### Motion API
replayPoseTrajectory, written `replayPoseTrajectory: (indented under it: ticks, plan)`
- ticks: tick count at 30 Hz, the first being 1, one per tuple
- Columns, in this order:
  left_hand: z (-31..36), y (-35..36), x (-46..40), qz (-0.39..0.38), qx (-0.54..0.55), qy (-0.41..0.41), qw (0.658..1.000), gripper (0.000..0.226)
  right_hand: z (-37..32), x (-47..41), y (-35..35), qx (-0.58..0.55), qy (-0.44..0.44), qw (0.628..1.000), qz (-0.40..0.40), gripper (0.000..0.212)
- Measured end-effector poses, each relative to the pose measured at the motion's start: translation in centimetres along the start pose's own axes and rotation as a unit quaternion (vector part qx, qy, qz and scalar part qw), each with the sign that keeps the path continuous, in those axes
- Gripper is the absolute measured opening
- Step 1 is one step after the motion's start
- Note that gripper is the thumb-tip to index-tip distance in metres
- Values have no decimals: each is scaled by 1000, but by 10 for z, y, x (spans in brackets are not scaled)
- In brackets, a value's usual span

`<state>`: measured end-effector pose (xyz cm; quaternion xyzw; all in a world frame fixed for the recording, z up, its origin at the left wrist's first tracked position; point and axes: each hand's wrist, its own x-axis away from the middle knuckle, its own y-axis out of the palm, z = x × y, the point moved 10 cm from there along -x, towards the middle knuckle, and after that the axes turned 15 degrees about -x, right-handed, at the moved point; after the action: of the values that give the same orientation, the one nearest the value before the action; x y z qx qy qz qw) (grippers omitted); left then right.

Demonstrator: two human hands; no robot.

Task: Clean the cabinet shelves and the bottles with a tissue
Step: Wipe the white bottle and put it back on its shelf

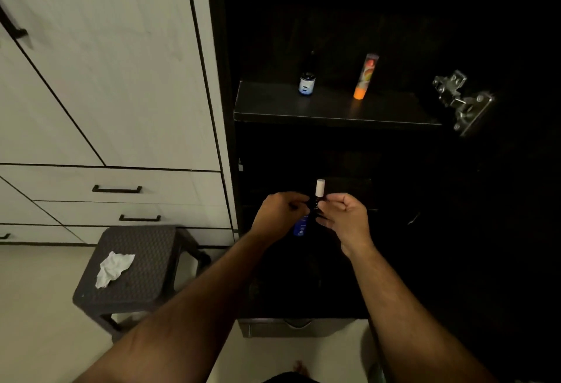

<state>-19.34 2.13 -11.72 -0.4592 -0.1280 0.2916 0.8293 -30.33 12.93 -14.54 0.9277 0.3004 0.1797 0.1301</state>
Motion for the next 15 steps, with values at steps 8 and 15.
replayPoseTrajectory:
  ticks: [8, 15]
  plan:
    - [-3, 12, -32, 22, 9, -28, 999, 9, -4, -45, 4, 22, 10, 998, -50, 11]
    - [-8, 5, -52, 59, -24, -51, 997, 13, 5, -63, 9, 27, 6, 998, -57, 16]
